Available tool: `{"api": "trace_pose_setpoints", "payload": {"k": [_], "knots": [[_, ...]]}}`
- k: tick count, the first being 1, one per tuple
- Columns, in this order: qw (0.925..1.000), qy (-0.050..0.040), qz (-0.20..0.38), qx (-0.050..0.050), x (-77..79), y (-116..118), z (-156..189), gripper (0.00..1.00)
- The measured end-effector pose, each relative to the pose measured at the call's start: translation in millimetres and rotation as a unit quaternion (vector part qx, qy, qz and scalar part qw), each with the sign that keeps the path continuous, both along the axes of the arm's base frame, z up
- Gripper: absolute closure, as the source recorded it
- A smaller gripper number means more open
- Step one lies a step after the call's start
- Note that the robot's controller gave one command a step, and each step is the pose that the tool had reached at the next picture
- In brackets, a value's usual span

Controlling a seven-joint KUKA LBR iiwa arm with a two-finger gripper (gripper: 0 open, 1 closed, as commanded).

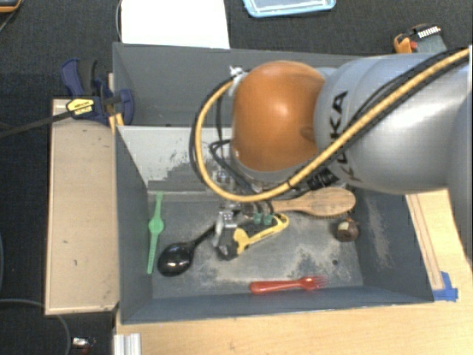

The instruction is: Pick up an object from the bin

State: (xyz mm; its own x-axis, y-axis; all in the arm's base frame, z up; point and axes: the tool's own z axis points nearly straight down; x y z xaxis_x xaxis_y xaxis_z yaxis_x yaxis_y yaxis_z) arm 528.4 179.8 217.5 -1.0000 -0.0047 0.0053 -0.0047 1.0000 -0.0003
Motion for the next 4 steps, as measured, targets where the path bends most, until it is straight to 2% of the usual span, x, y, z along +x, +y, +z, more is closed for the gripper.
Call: {"api": "trace_pose_setpoints", "payload": {"k": [1,2,3,4], "knots": [[1.0,-0.004,-0.003,0.001,1.6,-1,5,0.0],[0.9994,-0.0004,0.034,0.0,-18.0,-16,24,0.0],[0.9831,-0.0052,0.183,0.001,5.3,26,91,0.0],[0.9824,-0.0141,0.186,0.005,15.1,24,90,0.0]]}}
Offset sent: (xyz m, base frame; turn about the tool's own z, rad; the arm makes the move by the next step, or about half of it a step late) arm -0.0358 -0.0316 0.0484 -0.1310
